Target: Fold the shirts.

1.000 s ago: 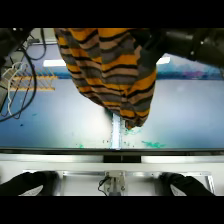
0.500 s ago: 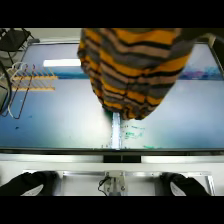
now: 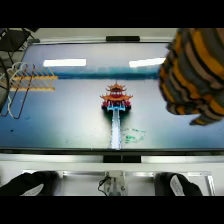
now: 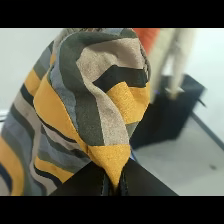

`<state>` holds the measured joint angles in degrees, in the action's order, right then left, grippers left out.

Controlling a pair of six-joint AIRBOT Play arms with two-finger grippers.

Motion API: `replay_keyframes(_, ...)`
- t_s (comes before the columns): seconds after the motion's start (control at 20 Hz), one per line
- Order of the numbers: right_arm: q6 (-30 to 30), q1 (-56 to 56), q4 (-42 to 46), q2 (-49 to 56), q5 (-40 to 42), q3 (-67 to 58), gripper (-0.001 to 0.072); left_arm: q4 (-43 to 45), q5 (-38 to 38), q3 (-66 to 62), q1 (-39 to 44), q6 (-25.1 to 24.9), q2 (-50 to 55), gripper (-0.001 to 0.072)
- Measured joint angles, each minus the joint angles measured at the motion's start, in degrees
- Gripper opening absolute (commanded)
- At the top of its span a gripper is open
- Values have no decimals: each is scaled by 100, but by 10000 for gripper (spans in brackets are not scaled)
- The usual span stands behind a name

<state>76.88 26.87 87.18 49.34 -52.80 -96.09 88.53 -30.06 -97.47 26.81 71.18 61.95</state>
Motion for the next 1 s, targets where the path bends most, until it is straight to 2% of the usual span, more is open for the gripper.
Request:
replay_keyframes(0.15, 151, 678, 122, 15, -44, 0, 51, 0, -17, 0, -7, 2, 0, 547)
replay_keyframes(0.55, 1261, 2352, 573, 402, 813, 0, 51, 2, -50, 0, -9, 4, -2, 547)
replay_keyframes(0.8, 1510, 3268, 772, 566, 1648, -15, 50, 4, -57, 0, -9, 4, -2, 547)
replay_keyframes(1.0, 1602, 3941, 796, 730, 1998, -50, 50, 4, -70, 0, -9, 4, -2, 547)
